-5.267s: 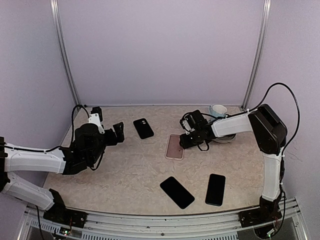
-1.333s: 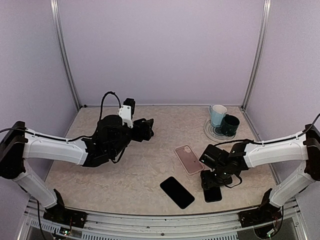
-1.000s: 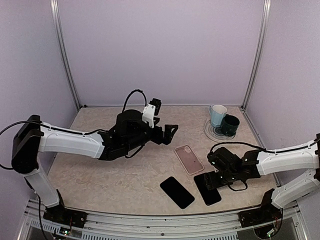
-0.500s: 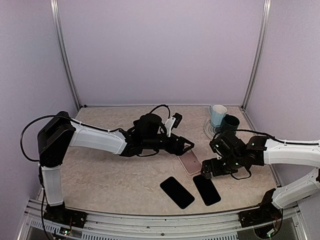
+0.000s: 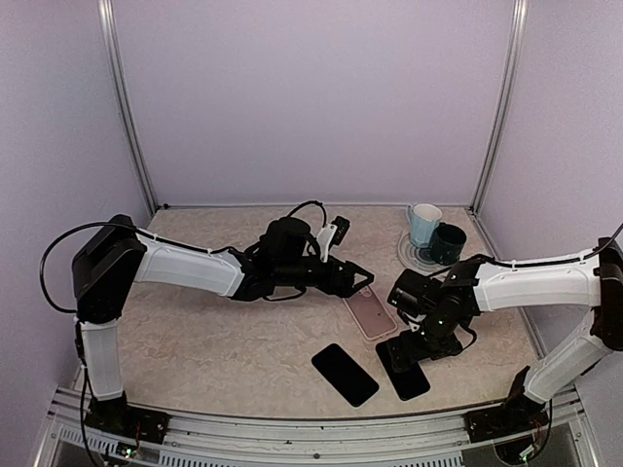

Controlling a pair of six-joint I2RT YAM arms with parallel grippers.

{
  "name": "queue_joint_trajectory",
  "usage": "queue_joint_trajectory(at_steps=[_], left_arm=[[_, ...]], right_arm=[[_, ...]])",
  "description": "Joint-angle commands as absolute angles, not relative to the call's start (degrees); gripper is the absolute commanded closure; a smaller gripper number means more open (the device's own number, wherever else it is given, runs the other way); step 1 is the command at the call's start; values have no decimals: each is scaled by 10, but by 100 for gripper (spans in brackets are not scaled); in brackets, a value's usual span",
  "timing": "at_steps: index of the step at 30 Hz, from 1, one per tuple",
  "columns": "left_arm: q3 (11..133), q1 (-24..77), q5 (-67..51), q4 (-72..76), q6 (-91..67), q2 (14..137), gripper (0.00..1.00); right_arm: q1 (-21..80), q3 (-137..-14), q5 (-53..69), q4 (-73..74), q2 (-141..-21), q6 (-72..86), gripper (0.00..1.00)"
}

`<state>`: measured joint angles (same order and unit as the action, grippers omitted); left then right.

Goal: Put the phone into the phone case

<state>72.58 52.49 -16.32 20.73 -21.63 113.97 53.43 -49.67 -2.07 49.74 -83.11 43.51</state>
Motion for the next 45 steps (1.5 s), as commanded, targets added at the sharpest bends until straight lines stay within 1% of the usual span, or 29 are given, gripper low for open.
queue_joint_trajectory(at_steps=[1,6,15,17,20,27,32,40,45], left_arm=[[719,526,-169,209,-214,1128,9],[718,526,-170,213,-216,1129,9],[711,523,-170,217,-220,1129,9],[709,523,-171,218,-222,1129,9],[708,523,-170,218,-222,1125,9],[726,523,-161,192,-221,1135,10],[746,525,-167,178,-218,1150,10],[745,520,-157,174,-212,1143,10],[744,515,-155,173,-213,1143,10]], right_arm=[[542,-504,-1,497,-859,430,1],[544,-533,22,501,-895,418,1],[549,-517,29,480,-946,415,1],[549,-512,28,471,-952,416,6],[549,-508,21,468,-956,420,22],[550,-509,-22,472,-937,436,36],[556,-502,-35,473,-923,448,37],[563,-501,-70,460,-861,463,40],[563,-495,-85,456,-854,461,41]])
